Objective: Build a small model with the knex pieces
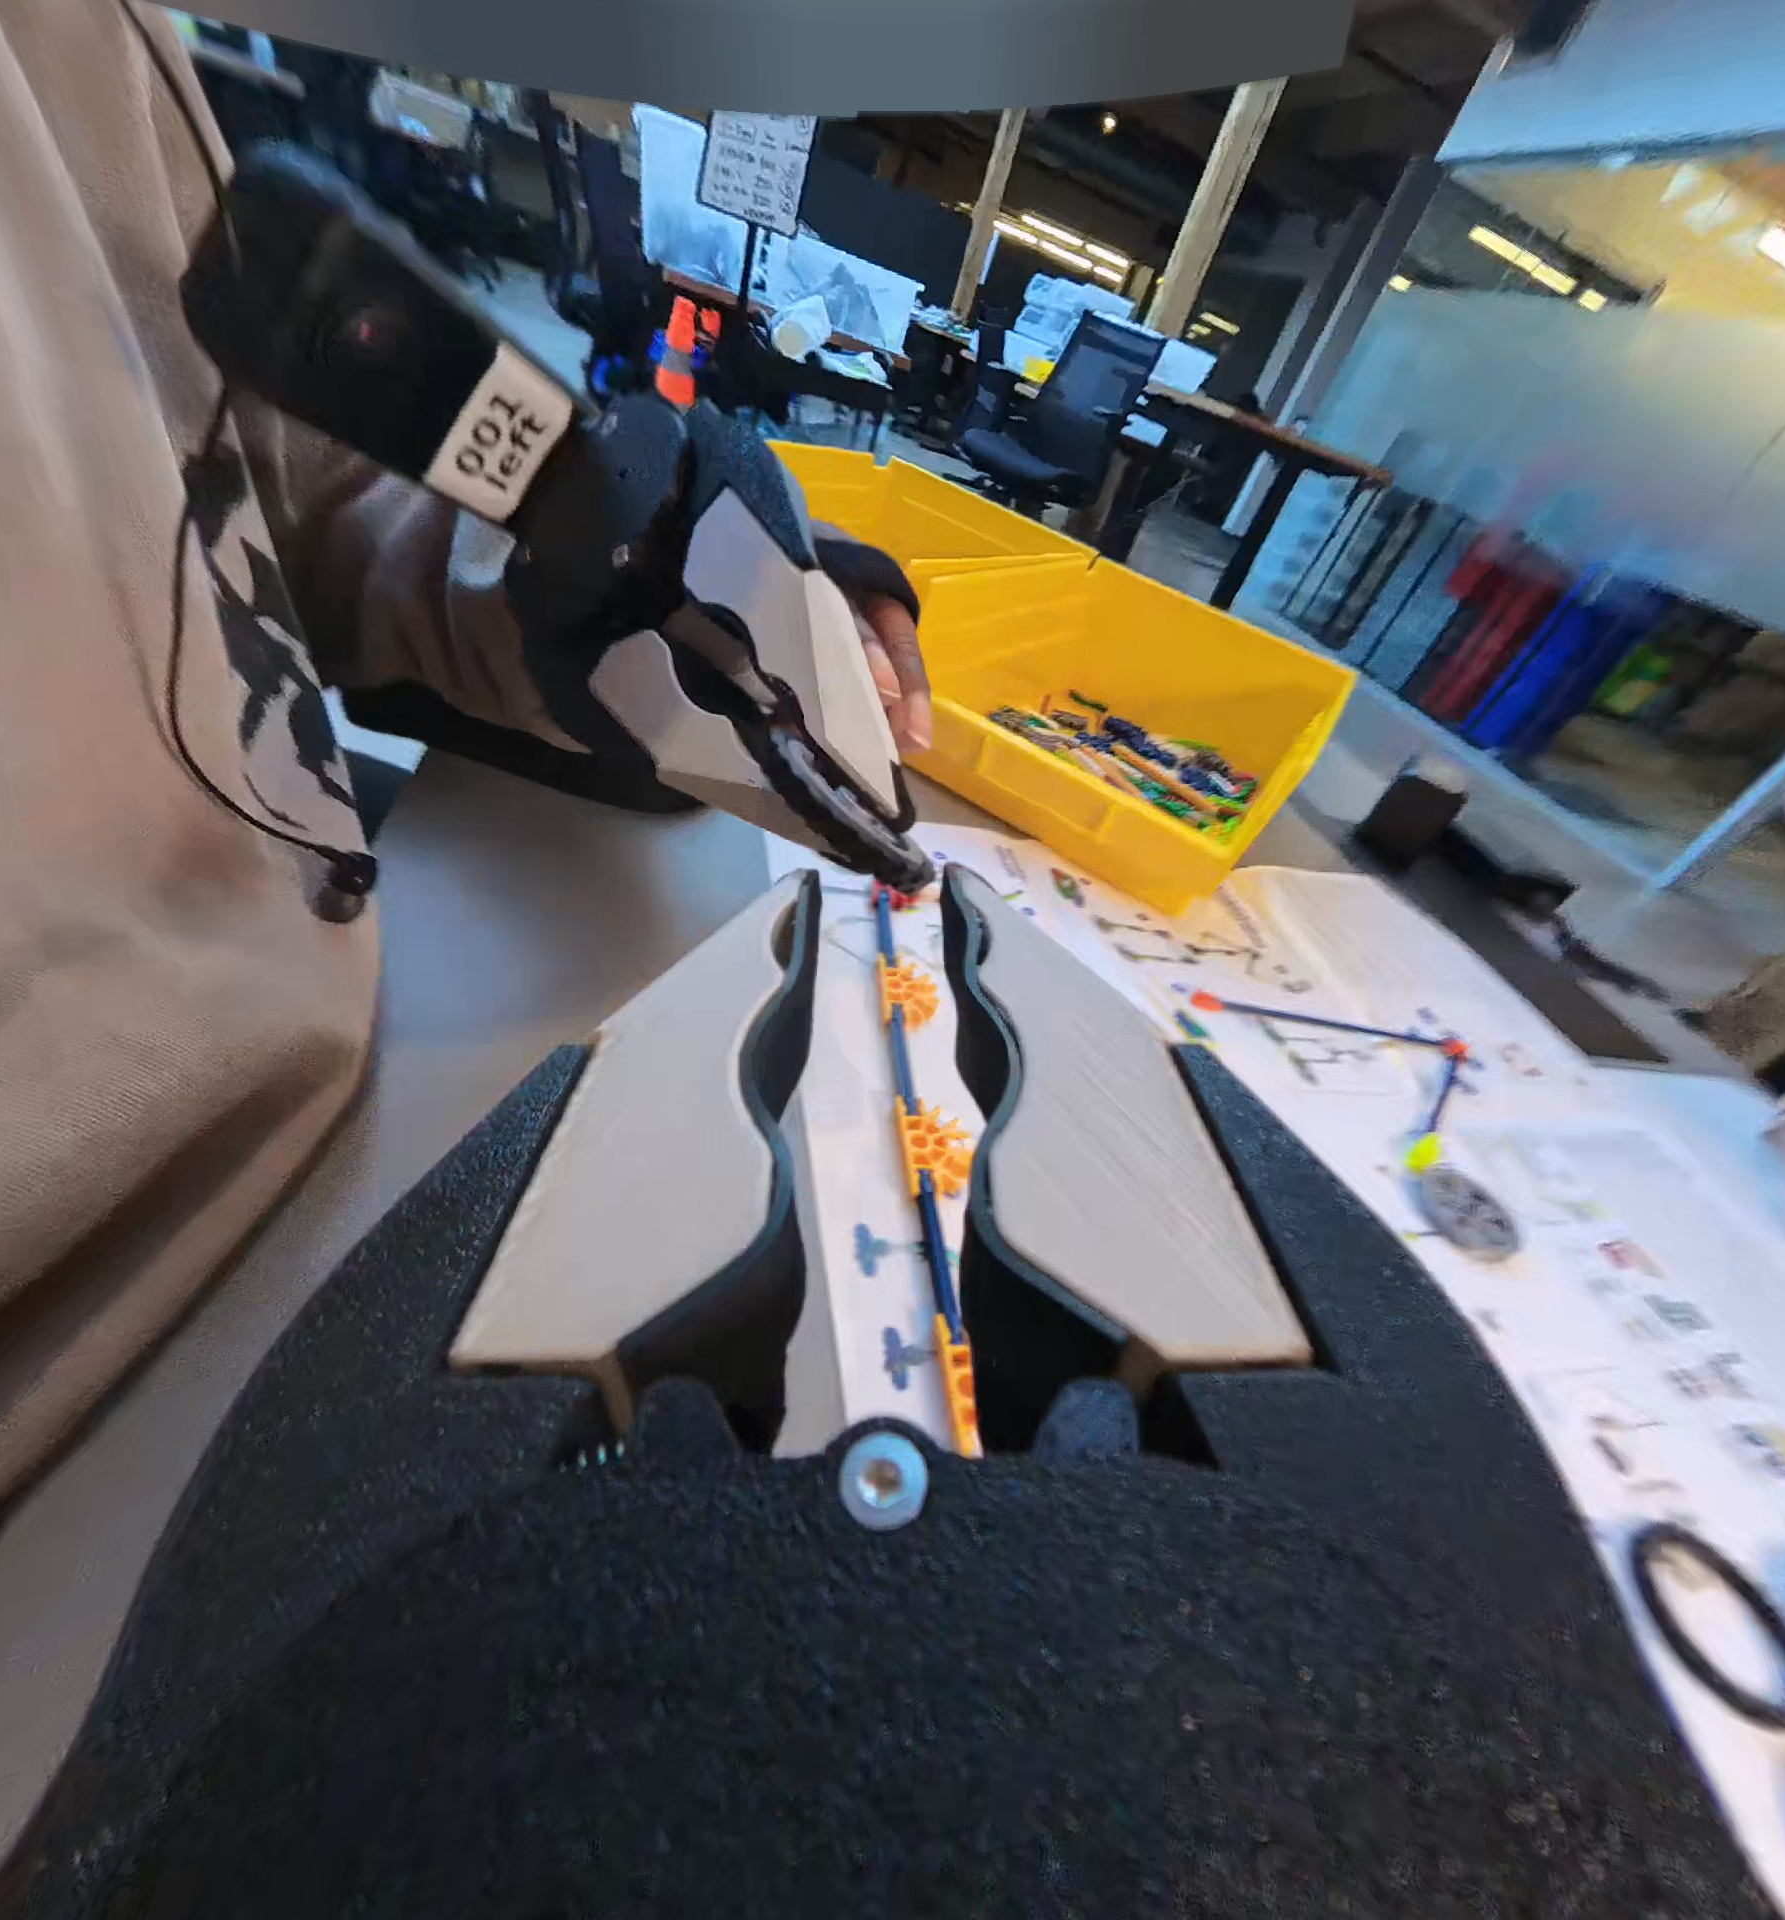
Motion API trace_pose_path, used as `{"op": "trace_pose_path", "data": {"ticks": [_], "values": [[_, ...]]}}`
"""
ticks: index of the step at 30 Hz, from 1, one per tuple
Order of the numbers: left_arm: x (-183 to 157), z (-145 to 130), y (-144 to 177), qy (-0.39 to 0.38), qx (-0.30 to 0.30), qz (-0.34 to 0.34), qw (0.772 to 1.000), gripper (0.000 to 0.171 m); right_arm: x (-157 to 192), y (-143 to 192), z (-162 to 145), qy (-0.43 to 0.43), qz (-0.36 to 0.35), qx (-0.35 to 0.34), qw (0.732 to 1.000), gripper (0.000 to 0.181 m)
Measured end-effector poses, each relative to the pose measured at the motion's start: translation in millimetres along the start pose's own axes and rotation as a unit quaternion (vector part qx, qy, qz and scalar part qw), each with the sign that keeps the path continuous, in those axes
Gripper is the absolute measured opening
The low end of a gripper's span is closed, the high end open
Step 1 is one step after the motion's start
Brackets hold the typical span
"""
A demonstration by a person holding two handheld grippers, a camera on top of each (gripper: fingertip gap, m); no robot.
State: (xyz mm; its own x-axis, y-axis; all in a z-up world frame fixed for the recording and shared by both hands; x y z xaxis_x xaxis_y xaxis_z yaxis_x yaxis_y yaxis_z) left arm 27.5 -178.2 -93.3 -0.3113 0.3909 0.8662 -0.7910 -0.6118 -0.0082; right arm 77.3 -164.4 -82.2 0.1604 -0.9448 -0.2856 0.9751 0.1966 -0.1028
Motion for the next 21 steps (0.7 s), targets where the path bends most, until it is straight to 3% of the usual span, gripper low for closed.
{"op": "trace_pose_path", "data": {"ticks": [4, 6, 8, 13, 15, 18, 21], "values": [[0, -9, 1, -0.081, 0.031, 0.008, 0.996, 0.003, -4, -5, -10, -0.181, 0.001, 0.025, 0.983, 0.028], [1, -12, 1, -0.113, 0.042, 0.014, 0.993, 0.003, -5, -8, -17, -0.306, 0.008, 0.041, 0.951, 0.037], [3, -13, 1, -0.145, 0.051, 0.019, 0.988, 0.003, -4, -12, -12, -0.406, 0.028, 0.011, 0.913, 0.034], [4, -15, 2, -0.187, 0.063, 0.022, 0.98, 0.002, -9, -16, -18, -0.509, 0.022, -0.001, 0.86, 0.019], [3, -15, 2, -0.194, 0.065, 0.022, 0.979, 0.002, -8, -18, -19, -0.52, 0.024, -0.003, 0.854, 0.016], [5, -15, 2, -0.136, 0.045, 0.025, 0.989, 0.008, -9, -17, -15, -0.503, 0.032, -0.022, 0.863, 0.012], [4, -10, 2, 0.096, -0.013, -0.01, 0.995, 0.024, -14, -14, -14, -0.433, 0.035, -0.03, 0.9, 0.012]]}}
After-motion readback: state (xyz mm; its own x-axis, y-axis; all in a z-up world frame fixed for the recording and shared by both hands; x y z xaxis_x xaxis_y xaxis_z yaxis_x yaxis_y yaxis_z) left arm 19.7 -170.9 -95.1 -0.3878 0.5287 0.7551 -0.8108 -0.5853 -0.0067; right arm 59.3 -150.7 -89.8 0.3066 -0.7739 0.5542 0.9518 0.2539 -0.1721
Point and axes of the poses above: each gripper's, where its closed fingertips meet, y back along the fingers, z out of its top, x = y × z across the jaws, the point moved 2 cm from there along y, back along the fingers, and after that the axes turned 12 degrees about -x, right-handed, at the moved point
